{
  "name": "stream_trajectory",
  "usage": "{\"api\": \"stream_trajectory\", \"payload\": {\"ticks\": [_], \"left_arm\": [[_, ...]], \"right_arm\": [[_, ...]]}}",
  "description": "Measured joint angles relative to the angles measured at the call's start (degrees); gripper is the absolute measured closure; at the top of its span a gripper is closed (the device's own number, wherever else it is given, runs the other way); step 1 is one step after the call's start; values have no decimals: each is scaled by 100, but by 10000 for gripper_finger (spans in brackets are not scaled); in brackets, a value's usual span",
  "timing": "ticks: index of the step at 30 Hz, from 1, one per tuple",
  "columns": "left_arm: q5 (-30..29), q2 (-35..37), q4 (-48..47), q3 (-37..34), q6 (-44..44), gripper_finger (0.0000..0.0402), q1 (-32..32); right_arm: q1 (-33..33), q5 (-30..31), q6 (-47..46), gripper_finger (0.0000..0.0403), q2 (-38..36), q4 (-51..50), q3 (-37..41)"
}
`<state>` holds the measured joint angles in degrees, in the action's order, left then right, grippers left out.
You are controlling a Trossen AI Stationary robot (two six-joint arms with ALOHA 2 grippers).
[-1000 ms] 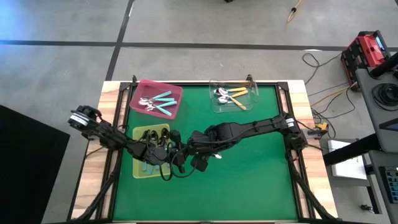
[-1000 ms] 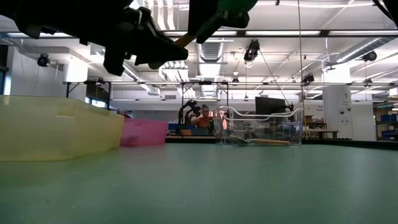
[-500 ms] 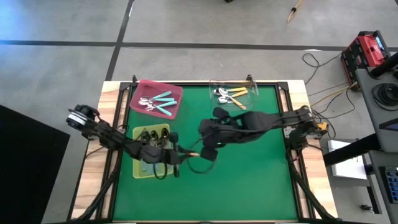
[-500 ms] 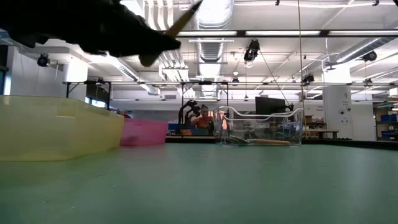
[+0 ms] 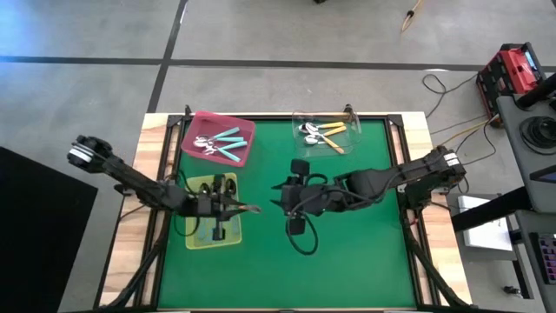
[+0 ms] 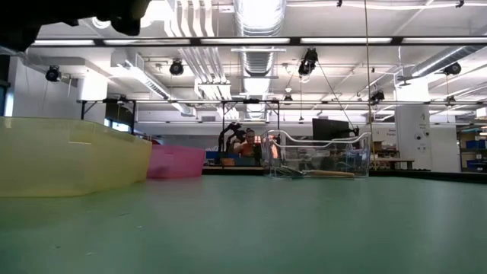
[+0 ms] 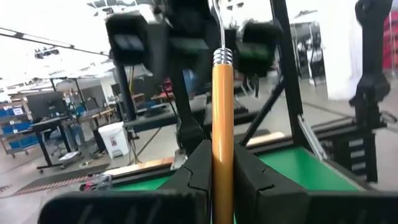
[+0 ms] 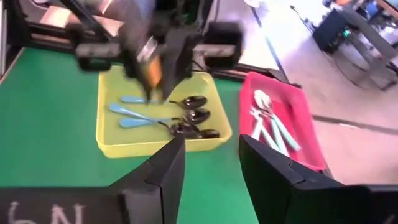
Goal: Sort silverware by color (type)
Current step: Put the yellow spoon into the transparent bin
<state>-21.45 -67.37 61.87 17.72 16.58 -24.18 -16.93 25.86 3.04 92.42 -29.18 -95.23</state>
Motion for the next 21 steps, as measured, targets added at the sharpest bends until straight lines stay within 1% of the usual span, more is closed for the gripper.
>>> {"api": "stream_trajectory", "payload": {"ticks": [6, 9, 12, 14, 17, 21], "left_arm": [[2, 767, -1, -407, -183, 389, 0], [2, 1005, -31, -519, -258, 389, 0], [0, 1149, -44, -554, -252, 389, 0], [2, 1203, -143, -556, -255, 389, 0], [2, 1226, -352, -571, -332, 389, 0], [-2, 1193, -378, -619, -383, 389, 0]], "right_arm": [[-61, -79, 305, 266, -62, 2191, 1534], [-57, -80, 633, 266, 80, 3663, 2249], [-28, -78, 1052, 263, 235, 5053, 2732], [-1, -80, 1367, 261, 309, 5780, 2884], [7, -78, 1454, 253, 324, 6117, 2936], [9, -80, 1555, 238, 324, 6099, 2781]]}}
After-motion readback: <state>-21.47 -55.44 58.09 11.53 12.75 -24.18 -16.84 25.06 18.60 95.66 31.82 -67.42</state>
